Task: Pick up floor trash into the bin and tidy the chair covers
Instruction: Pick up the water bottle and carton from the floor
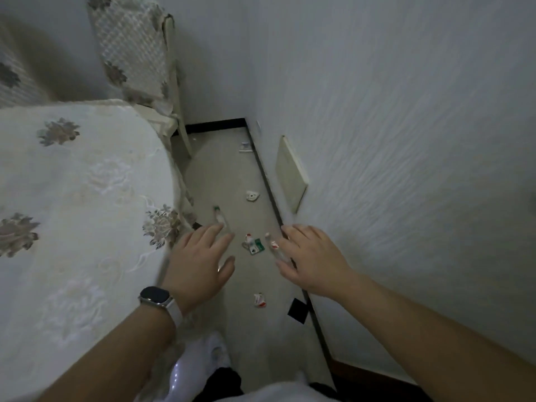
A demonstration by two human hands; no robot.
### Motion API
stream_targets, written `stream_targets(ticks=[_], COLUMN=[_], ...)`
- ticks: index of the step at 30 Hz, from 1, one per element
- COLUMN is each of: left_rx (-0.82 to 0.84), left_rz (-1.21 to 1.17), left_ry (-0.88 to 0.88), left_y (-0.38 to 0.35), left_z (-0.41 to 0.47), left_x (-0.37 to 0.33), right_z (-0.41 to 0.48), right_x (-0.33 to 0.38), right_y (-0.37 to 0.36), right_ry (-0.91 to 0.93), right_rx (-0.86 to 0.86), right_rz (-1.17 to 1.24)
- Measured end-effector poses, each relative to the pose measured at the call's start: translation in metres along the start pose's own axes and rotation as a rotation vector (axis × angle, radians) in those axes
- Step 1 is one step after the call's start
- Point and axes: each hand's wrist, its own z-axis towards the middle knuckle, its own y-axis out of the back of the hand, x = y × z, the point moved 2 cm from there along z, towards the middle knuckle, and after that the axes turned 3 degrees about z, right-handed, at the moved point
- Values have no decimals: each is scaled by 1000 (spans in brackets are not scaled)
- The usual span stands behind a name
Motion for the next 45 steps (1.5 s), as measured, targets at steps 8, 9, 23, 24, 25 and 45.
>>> stream_targets(ticks=[8,9,23,24,25,45], left_rx=[5,13,143,160,181,462], left_rz=[-121,-132,-328,-335,-341,-470], left_ry=[-89,-81,345,374,397,452], left_y=[-47,-55,-310,-334,-358,-817], left_z=[70,78,138,138,137,97], left_x=[43,45,40,39,39,31], right_z=[55,60,127,130,131,144], right_x=[-15,-21,-157,-166,-173,-302], right_y=[-18,-23,-272,-296,-318,-752], right_ry=[-128,-135,-284,-287,-292,-525], right_rx=[65,63,112,106,107,271], right_rz=[-23,-9,231,245,260,435])
